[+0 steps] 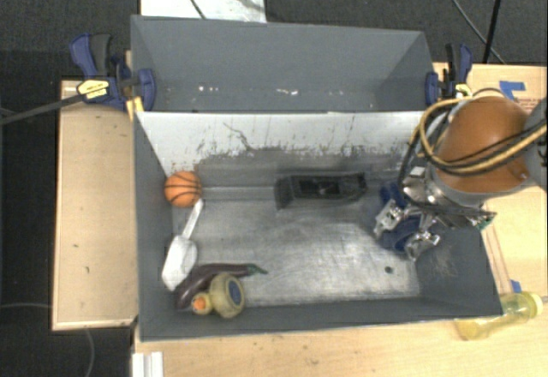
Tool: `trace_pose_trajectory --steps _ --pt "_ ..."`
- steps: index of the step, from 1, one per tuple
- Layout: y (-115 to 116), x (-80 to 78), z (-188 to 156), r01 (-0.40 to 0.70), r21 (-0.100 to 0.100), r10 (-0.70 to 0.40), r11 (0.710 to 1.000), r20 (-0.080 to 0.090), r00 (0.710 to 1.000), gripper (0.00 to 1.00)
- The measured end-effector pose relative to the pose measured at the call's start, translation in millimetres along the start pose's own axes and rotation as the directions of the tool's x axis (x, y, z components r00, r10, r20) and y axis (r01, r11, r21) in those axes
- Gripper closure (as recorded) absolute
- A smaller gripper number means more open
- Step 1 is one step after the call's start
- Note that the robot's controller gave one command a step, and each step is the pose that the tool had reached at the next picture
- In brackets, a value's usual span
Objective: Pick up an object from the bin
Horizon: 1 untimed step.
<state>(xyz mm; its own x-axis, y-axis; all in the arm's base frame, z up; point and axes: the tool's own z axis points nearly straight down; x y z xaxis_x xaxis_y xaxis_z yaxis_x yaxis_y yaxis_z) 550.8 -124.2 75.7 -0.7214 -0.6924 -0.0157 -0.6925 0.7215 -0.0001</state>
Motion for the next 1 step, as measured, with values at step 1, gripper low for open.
trace_pose_trajectory --steps 1 --pt "5.9 8.7 1.5 0.031 -0.020 -0.031 0.999 -0.011 0.999 1.00"
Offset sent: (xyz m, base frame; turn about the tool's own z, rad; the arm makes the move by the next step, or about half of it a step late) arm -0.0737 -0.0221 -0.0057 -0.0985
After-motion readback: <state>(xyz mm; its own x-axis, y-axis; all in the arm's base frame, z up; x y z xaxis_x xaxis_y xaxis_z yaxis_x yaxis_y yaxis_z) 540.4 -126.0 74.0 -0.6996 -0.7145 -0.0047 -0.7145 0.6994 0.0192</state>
